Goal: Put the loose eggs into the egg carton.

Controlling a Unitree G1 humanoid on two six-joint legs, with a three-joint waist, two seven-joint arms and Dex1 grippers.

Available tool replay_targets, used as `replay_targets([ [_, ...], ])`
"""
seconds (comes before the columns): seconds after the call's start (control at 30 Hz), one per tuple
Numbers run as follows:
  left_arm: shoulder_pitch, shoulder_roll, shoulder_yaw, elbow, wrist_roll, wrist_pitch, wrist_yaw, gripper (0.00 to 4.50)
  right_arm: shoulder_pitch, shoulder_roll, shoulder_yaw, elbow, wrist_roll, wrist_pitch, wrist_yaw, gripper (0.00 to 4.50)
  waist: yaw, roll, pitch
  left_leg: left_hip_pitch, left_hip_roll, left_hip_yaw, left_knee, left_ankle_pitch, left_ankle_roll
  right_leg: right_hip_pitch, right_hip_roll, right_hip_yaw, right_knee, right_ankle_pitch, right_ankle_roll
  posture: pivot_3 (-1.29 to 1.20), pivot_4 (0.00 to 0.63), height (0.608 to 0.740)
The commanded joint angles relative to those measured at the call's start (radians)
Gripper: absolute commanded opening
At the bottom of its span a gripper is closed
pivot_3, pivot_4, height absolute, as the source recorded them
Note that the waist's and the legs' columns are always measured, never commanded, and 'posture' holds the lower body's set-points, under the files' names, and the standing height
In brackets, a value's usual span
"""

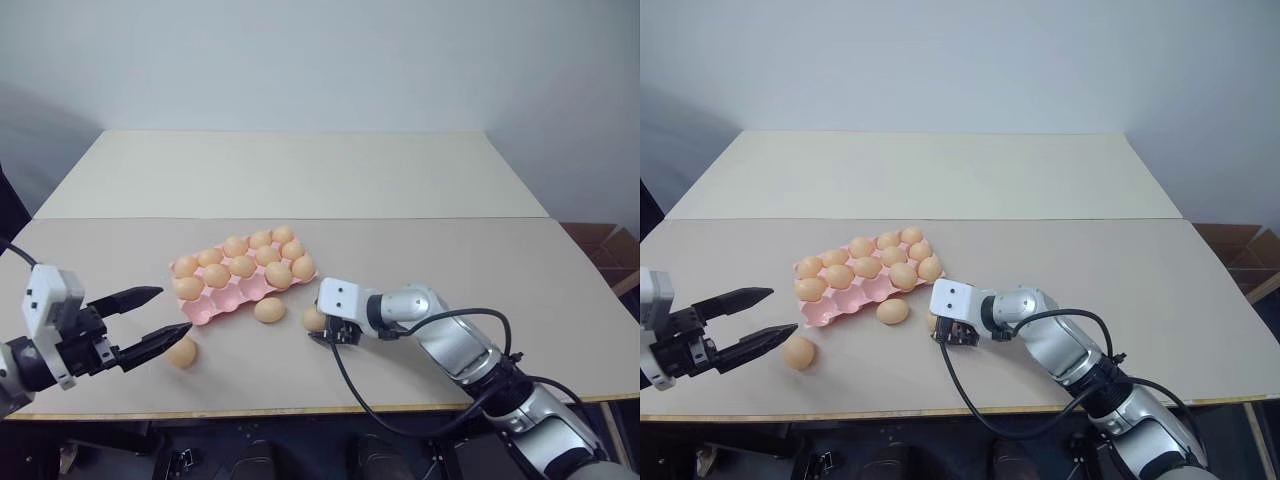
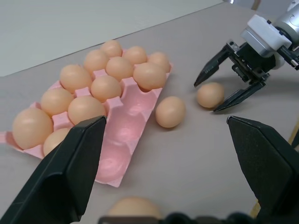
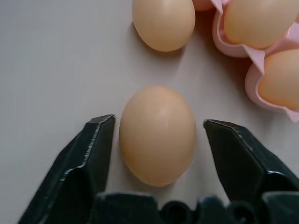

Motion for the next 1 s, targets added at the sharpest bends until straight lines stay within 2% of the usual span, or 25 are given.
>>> replay_targets([
  [0.03, 0.014, -0.005, 0.04, -0.044, -0.006, -0.013, 0.008, 4.5, -0.013, 0.02, -0.019, -0.014, -0.013, -0.002, -0.01, 2.22, 0.0, 0.0, 0.0, 0.0, 0.0, 0.0, 0.0, 0.0, 0.0, 0.0, 0.0, 0.0, 0.0, 0.0, 0.0, 0.0, 0.15, 0.74],
  [0.1, 0.02, -0.006, 0.052, -0.048, -0.014, -0.009, 0.012, 4.5, -0.02, 0.029, -0.048, -0.033, 0.0, 0.012, -0.003, 1.84, 0.0, 0.0, 0.0, 0.0, 0.0, 0.0, 0.0, 0.0, 0.0, 0.0, 0.0, 0.0, 0.0, 0.0, 0.0, 0.0, 0.15, 0.74],
  [0.2, 0.037, -0.004, 0.091, -0.032, -0.015, -0.009, 0.005, 4.5, -0.061, 0.031, -0.076, -0.063, 0.005, 0.025, 0.009, 1.7, 0.0, 0.0, 0.0, 0.0, 0.0, 0.0, 0.0, 0.0, 0.0, 0.0, 0.0, 0.0, 0.001, 0.0, 0.0, 0.0, 0.15, 0.74],
  [0.37, 0.089, -0.008, 0.161, 0.014, 0.018, -0.025, -0.021, 4.5, -0.193, 0.138, -0.081, -0.011, 0.016, 0.042, -0.011, 1.7, -0.011, 0.0, 0.0, 0.001, 0.002, 0.0, 0.0, 0.0, 0.0, -0.001, 0.002, 0.0, 0.001, 0.0, 0.0, 0.0, 0.15, 0.74],
  [0.57, 0.114, -0.029, 0.164, -0.012, 0.01, -0.027, -0.023, 4.5, -0.309, 0.283, -0.048, 0.242, -0.052, -0.047, -0.087, 1.7, -0.003, 0.0, 0.0, 0.001, 0.003, -0.002, -0.001, 0.0, 0.0, -0.001, 0.004, -0.001, 0.002, -0.001, -0.003, 0.0, 0.15, 0.74],
  [0.8, 0.133, -0.057, 0.163, -0.06, -0.003, -0.02, -0.008, 4.5, -0.35, 0.38, -0.029, 0.402, -0.09, -0.132, -0.11, 1.7, -0.005, -0.002, -0.001, 0.0, 0.002, 0.0, -0.001, 0.0, 0.0, -0.001, 0.002, 0.0, 0.001, -0.001, -0.003, 0.0, 0.15, 0.74],
  [1.0, 0.137, -0.057, 0.157, -0.067, -0.009, -0.021, -0.005, 4.5, -0.35, 0.416, -0.054, 0.389, -0.088, -0.132, -0.109, 3.69, -0.006, -0.002, -0.001, 0.0, 0.003, -0.001, -0.001, 0.0, -0.001, -0.001, 0.003, -0.001, 0.002, -0.001, -0.003, 0.0, 0.15, 0.74],
])
